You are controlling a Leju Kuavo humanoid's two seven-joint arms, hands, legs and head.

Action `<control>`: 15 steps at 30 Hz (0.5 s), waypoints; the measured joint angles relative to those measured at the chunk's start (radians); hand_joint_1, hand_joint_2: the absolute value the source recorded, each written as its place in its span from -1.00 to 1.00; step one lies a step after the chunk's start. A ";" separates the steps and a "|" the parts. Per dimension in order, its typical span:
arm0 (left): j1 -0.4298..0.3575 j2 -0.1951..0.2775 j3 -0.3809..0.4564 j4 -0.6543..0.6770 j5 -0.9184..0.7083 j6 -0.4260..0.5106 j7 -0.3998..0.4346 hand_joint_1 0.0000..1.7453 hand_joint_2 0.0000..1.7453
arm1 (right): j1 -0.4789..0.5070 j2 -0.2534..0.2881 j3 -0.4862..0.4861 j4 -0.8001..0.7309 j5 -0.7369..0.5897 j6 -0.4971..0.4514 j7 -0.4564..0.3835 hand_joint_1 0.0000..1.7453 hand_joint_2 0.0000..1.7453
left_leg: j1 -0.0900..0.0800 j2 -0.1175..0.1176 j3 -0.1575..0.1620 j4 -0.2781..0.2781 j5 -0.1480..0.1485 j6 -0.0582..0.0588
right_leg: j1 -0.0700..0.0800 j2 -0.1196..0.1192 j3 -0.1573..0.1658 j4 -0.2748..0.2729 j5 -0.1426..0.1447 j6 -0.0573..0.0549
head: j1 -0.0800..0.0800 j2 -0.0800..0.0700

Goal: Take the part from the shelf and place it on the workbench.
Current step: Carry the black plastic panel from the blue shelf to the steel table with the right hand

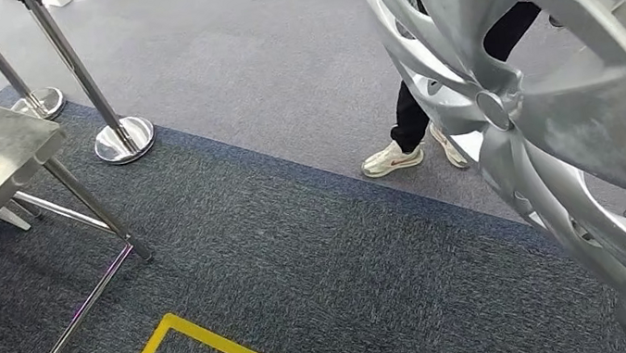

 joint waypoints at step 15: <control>-0.002 0.000 0.001 0.000 -0.001 0.001 0.009 -1.00 1.00 | -0.008 0.002 -0.005 -0.008 0.008 -0.002 0.000 1.00 1.00 | -0.007 0.185 -0.015 0.016 -0.003 -0.022 | 0.011 -0.165 0.028 -0.018 -0.016 -0.019 | -0.042 0.000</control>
